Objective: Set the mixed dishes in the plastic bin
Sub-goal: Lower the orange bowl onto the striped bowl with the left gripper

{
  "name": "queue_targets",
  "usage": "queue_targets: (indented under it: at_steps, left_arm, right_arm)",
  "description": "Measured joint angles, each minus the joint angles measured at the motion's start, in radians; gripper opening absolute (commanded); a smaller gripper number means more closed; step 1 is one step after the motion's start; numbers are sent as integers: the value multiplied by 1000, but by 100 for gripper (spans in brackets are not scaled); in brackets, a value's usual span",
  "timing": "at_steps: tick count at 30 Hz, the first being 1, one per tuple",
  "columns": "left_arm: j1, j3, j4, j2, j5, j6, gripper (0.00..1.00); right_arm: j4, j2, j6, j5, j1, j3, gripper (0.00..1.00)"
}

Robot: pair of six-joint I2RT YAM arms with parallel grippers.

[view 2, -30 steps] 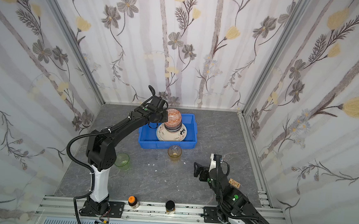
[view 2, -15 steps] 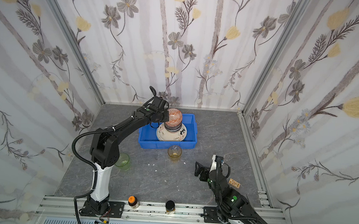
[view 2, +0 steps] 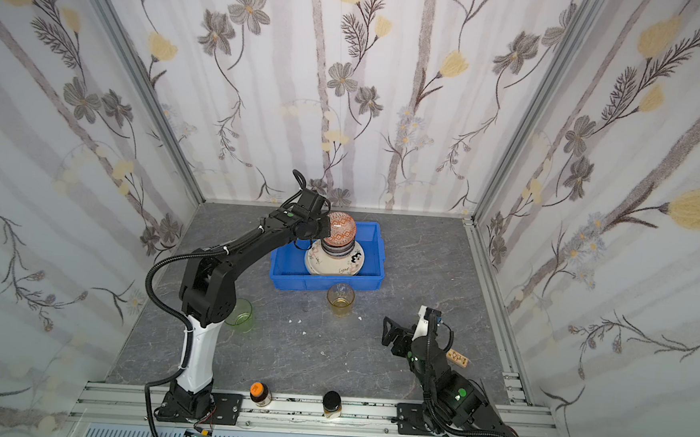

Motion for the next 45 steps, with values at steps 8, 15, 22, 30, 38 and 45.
queue_targets:
  at_steps: [8, 15, 22, 30, 38, 45]
  left_arm:
    - [0, -27, 2, -32, 1, -3, 0]
    - [1, -29, 0, -36, 20, -5, 0]
    - [2, -29, 0, -35, 35, -6, 0]
    - [8, -29, -1, -30, 44, -6, 3]
    - [12, -18, 1, -7, 64, -15, 6]
    - [12, -13, 0, -7, 71, -18, 21]
  right_arm:
    - [-10, -31, 38, -1, 0, -24, 100]
    - [-30, -45, 56, -1, 0, -33, 99]
    - [-32, -47, 62, -2, 0, -33, 100]
    - [-34, -43, 63, -4, 0, -37, 100]
    - [-35, -47, 66, -5, 1, -40, 100]
    - [-35, -47, 74, -5, 1, -43, 100]
